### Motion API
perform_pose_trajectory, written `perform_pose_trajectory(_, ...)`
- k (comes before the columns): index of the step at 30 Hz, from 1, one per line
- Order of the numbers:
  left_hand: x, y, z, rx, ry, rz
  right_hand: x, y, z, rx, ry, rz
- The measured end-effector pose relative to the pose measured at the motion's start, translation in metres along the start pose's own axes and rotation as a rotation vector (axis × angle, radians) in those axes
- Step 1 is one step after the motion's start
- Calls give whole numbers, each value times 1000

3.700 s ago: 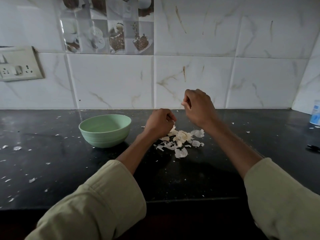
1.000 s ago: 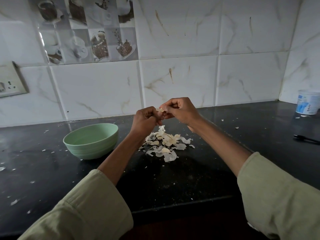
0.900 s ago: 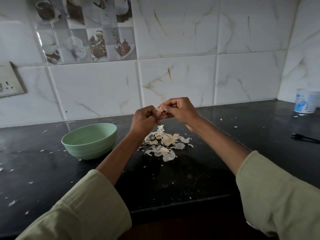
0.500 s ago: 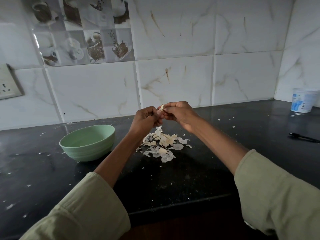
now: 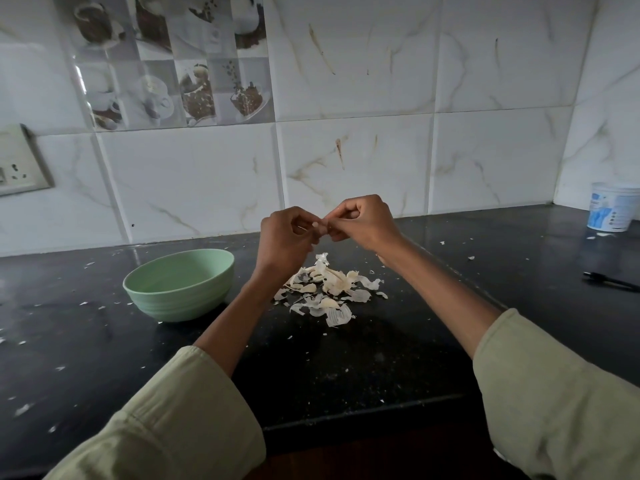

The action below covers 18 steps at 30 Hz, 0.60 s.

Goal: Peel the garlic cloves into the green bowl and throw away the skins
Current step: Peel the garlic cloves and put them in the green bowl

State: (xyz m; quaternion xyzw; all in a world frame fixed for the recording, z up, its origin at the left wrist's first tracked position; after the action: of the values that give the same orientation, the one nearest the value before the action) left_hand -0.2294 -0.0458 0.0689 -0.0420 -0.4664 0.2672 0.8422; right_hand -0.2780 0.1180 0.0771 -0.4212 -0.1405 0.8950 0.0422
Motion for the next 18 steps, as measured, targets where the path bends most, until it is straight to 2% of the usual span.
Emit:
perform_pose_trajectory(4, -7, -6, 2, 27, -56, -90, 0, 2, -1, -12, 26, 75)
perform_pose_trajectory(11, -22, 0, -1, -42, -212, -407, 4, 2, 2, -5, 63, 148)
perform_pose_trajectory(14, -24, 0, -2, -44, -248, -457, 6, 7, 1, -51, 81, 201)
perform_pose_trajectory(18, -31, -2, 0, -7, -293, -514, 10, 16, -1, -130, 122, 151)
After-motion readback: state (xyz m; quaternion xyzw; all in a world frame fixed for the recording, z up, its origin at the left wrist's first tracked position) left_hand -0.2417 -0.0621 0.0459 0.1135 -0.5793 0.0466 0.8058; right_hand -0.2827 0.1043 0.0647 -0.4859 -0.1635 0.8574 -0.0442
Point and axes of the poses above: each hand's wrist, its own z-axis towards the middle knuckle, its own y-axis out of the palm, x = y × z, the point moved 10 cm from there along z, towards the middle knuckle, and after that the axes turned 5 degrees about -y, right-handed, at the moved point
